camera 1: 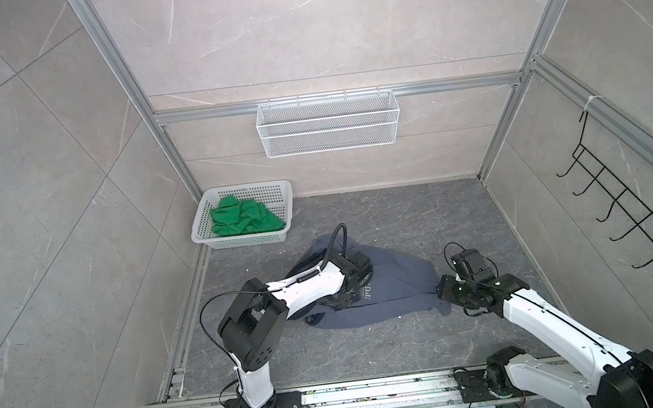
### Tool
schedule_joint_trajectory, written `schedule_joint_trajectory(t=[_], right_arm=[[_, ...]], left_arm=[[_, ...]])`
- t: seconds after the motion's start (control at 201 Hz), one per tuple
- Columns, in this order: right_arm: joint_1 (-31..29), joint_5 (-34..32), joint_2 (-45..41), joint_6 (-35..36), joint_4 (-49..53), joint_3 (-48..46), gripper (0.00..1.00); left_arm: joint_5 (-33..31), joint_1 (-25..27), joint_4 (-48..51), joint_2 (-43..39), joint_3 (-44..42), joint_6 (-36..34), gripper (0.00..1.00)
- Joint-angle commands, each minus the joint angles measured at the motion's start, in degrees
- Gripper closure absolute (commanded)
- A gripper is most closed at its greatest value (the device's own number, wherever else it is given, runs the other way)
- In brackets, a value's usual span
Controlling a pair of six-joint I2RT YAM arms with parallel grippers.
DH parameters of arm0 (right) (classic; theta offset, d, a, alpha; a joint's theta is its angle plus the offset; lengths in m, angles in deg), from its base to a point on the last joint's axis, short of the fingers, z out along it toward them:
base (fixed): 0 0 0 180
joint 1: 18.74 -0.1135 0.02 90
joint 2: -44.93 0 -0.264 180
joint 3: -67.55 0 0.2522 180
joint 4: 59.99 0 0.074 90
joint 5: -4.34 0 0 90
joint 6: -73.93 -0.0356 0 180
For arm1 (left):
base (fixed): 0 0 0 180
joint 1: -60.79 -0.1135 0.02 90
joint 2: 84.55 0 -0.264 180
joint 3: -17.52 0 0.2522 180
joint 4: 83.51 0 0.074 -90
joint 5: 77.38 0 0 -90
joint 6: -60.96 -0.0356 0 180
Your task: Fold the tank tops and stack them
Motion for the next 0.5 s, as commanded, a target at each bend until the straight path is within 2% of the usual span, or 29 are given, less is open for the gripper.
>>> schedule_joint_trajectory(t=[0.0,0.035,0.085,0.139,0.224,0.294,0.358,0.448,0.473,0.498], right_arm=[[-0.2,-0.3,-0.5,0.2,-0.7,-0.4,0.42],[-0.2,-0.3,-0.3,0.2,-0.8,-0.4,0.42],[-0.2,-0.3,0.1,0.4,-1.0,-0.3,0.42],[-0.2,-0.3,0.5,0.4,-1.0,-0.2,0.42],[-0.2,-0.3,0.9,0.4,-1.5,-0.2,0.42],[-0.2,-0.3,1.3,0.4,-1.7,-0.1,0.42],[-0.2,-0.4,1.7,0.4,-1.7,0.1,0.42],[-0.2,-0.5,1.7,0.3,-1.5,0.1,0.42],[-0.1,-0.7,1.6,0.3,-1.4,0.1,0.42],[-0.2,-0.8,1.5,0.2,-1.3,0.2,0.42]], left_arm=[[-2.3,-6.1,0.6,-8.9,-4.6,1.8,0.93],[-2.8,-7.7,0.0,-11.9,-6.1,2.6,0.97],[-4.5,-9.8,-2.2,-18.0,-8.7,3.2,0.97],[-3.5,-14.1,-5.8,-25.1,-12.5,3.7,0.98],[5.6,-23.7,-13.1,-34.2,-18.5,3.1,0.98],[9.4,-29.6,-15.5,-37.8,-21.1,3.2,0.97],[10.1,-32.5,-14.4,-37.8,-21.5,3.2,0.92],[9.5,-35.2,-12.2,-36.5,-22.1,4.2,0.90],[10.1,-36.3,-12.1,-36.4,-22.7,4.3,0.84],[10.7,-37.3,-12.3,-36.5,-23.4,4.2,0.72]])
